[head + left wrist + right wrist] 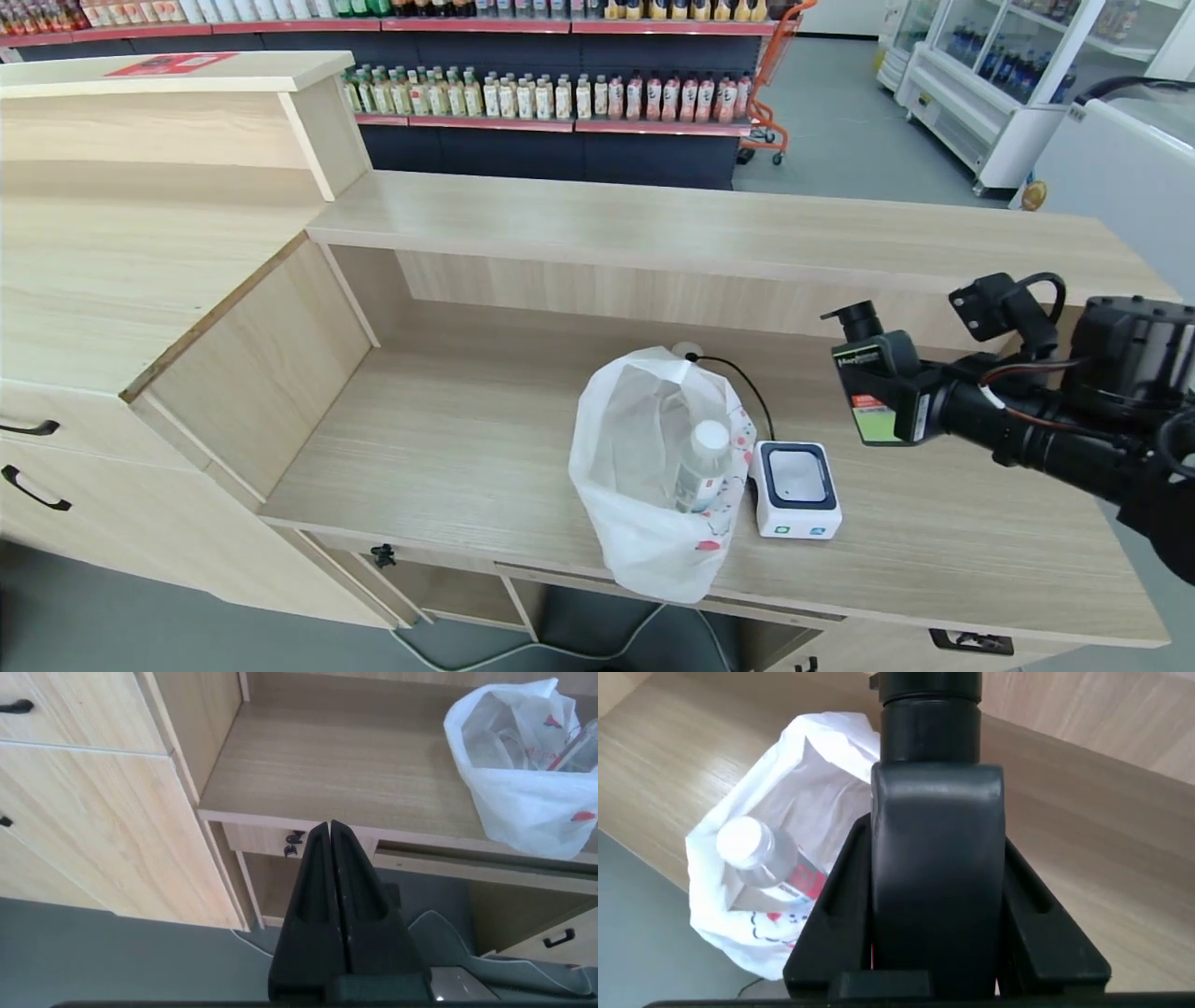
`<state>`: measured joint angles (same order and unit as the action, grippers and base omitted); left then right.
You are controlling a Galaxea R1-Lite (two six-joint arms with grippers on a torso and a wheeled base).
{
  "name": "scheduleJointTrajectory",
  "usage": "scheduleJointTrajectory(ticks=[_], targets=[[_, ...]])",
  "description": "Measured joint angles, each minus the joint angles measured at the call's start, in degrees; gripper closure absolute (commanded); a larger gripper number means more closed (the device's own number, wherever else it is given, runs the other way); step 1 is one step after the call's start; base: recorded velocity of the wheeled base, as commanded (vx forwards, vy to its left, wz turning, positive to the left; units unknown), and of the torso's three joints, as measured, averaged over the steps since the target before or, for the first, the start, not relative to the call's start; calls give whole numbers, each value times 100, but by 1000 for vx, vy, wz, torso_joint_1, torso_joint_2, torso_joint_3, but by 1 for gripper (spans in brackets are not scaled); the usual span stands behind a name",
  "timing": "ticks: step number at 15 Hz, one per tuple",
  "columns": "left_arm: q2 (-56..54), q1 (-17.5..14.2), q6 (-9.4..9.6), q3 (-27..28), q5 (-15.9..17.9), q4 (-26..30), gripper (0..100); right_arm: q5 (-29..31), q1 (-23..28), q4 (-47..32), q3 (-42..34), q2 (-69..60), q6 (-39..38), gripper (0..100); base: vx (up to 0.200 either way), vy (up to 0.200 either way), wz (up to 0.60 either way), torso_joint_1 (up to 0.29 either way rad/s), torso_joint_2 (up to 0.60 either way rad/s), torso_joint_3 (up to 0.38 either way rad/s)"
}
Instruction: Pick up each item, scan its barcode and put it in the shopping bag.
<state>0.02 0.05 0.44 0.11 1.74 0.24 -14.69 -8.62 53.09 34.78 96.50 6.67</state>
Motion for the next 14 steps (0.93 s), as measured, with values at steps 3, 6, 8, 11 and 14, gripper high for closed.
scheduleJointTrajectory(ticks=[3,6,8,11,14], targets=[[0,-10,0,0,4,0,100,18,-26,-54,642,735,2,100,0,0,0,0,0,0],[0,-5,0,0,2,0,100,16,-229,-51,1340,1463,0,100,0,0,0,0,0,0],[0,-5,0,0,2,0,100,22,-430,-32,1797,1915,-2,100,0,0,0,0,0,0],[0,-5,0,2,2,2,100,22,-712,-2,2280,2555,-16,100,0,0,0,0,0,0],[0,-2,0,2,2,2,100,29,-968,6,2622,3100,-11,100,0,0,0,0,0,0]])
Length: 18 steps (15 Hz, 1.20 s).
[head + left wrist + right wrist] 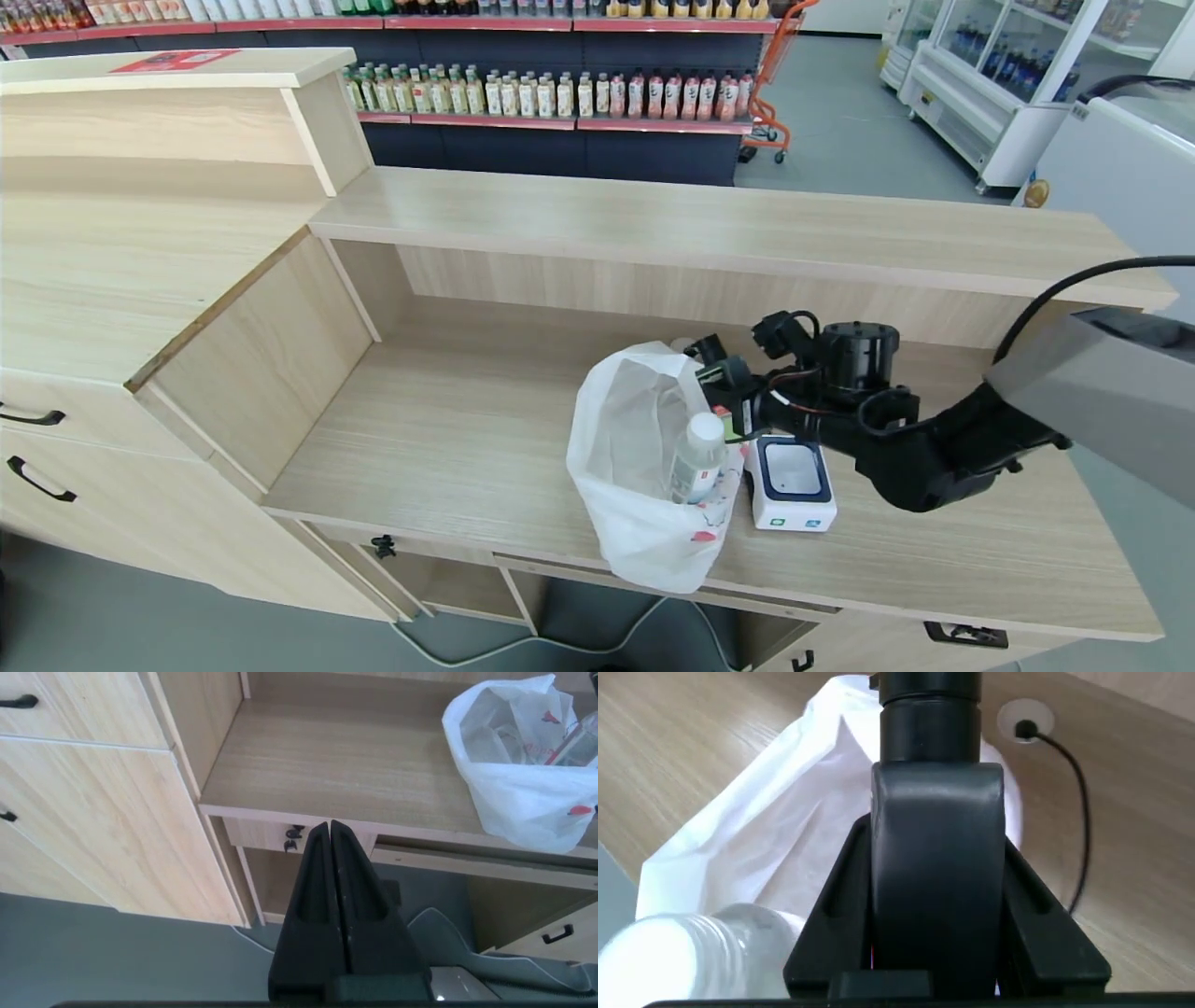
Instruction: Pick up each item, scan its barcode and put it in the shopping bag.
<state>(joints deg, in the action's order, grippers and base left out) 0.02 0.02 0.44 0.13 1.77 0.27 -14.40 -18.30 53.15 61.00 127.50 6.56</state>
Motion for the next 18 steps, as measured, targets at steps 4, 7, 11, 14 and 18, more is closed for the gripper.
scheduleJointTrajectory(ticks=[4,7,11,14,18], targets=[[0,-2,0,0,0,0,100,6,-96,-106,666,574,0,100,0,0,0,0,0,0],[0,-2,0,0,0,0,100,12,-118,-145,958,887,4,100,0,0,0,0,0,0],[0,-2,0,0,0,0,100,11,-118,-148,1054,1142,1,100,0,0,0,0,0,0],[0,-2,-1,0,0,0,100,9,-112,-148,1148,1263,1,100,0,0,0,0,0,0],[0,-2,0,0,0,-2,100,15,-24,-143,992,1269,13,100,0,0,0,0,0,0]])
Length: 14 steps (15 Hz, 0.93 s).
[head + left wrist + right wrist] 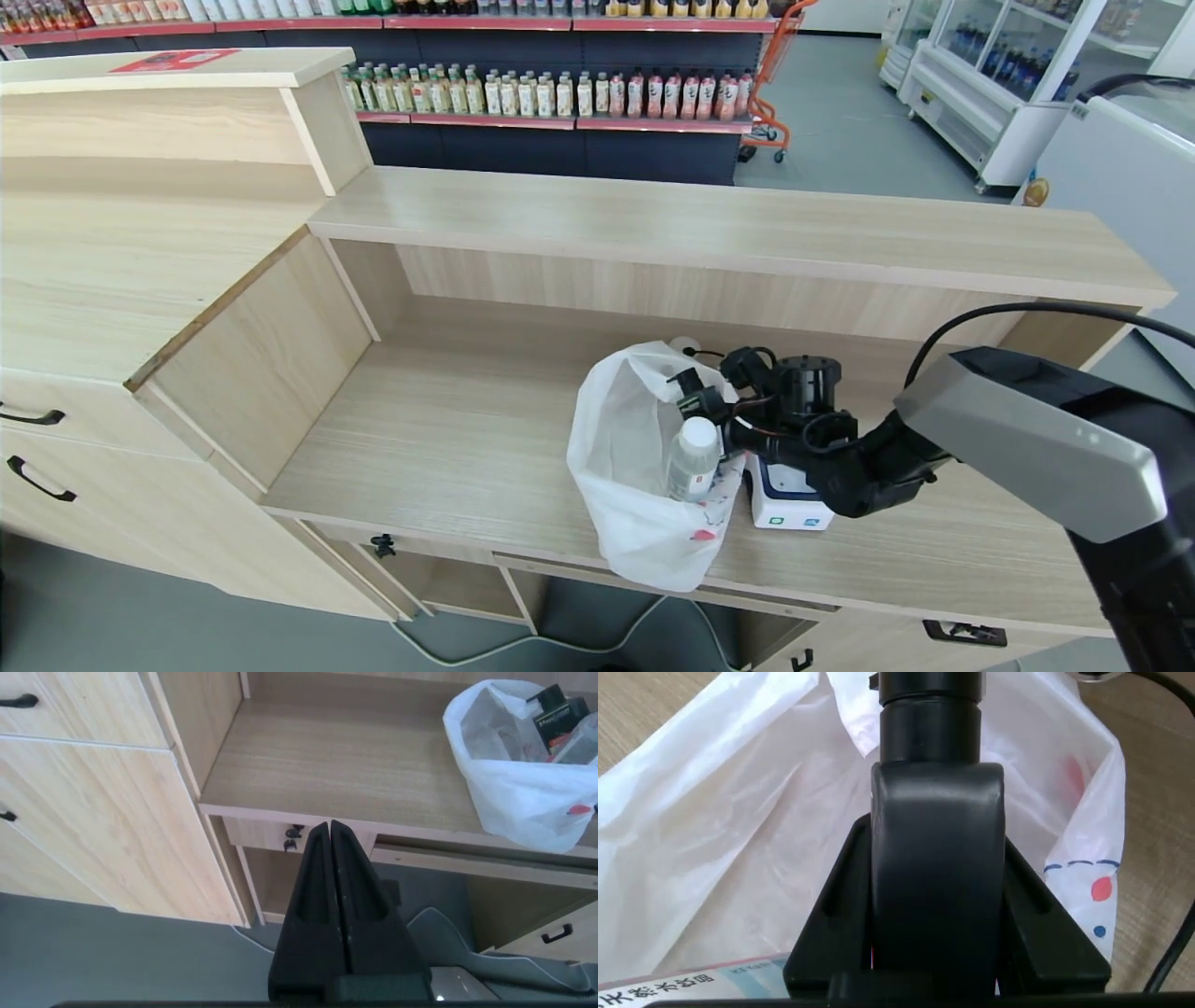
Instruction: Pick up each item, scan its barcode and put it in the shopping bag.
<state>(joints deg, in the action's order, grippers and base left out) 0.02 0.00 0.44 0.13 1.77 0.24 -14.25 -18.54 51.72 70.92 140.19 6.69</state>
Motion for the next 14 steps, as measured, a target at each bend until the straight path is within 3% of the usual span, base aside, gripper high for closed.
scheduleJointTrajectory(ticks=[10,11,14], targets=[[0,0,0,0,0,2,100,-17,239,2,-356,-141,15,100,0,0,0,0,0,0],[0,0,0,0,0,2,100,-22,228,-2,-362,-144,15,0,0,0,0,0,0,0],[0,0,0,0,0,2,100,-52,199,-7,-360,-163,11,0,0,0,0,0,0,0]])
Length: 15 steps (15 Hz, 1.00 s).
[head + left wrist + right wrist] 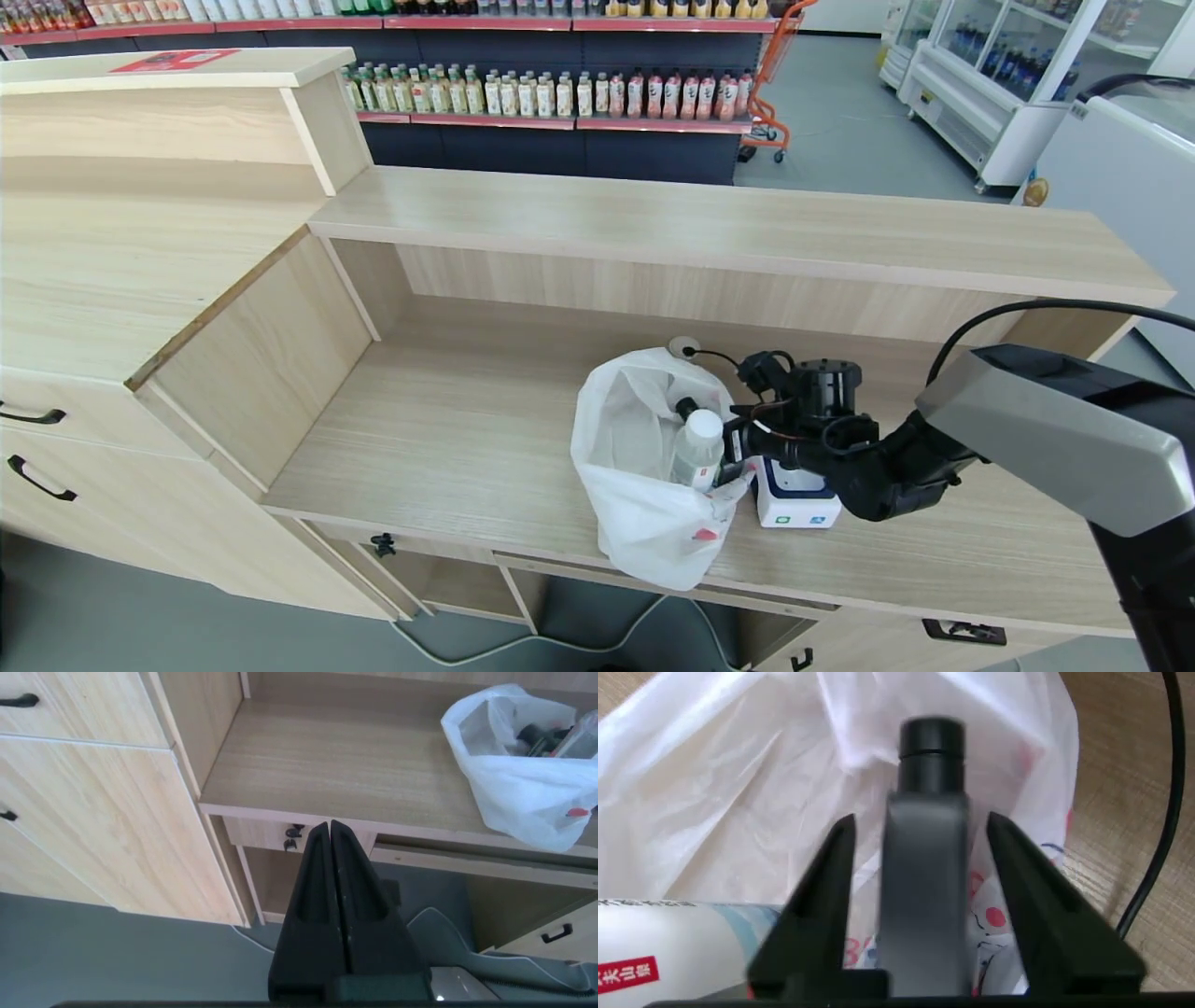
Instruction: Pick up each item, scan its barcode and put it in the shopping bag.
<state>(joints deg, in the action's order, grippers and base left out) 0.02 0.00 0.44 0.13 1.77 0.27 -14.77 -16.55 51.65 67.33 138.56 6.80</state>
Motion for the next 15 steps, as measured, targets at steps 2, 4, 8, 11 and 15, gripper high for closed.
scheduleJointTrajectory(ticks=[2,4,8,11,15], targets=[[0,0,0,0,0,0,100,-5,-23,0,15,-22,-2,0,0,0,0,0,0,0],[0,0,0,0,0,0,100,-2,-48,18,43,-105,-5,0,0,0,0,0,0,0],[0,0,0,0,0,0,100,5,-20,-23,-7,-606,-11,0,0,0,0,0,0,0],[0,0,0,0,0,0,100,-2,219,-121,-399,-1408,-40,0,0,0,0,0,0,0],[0,0,0,0,0,0,100,16,612,-718,-1309,-3255,-112,0,0,0,0,0,0,0]])
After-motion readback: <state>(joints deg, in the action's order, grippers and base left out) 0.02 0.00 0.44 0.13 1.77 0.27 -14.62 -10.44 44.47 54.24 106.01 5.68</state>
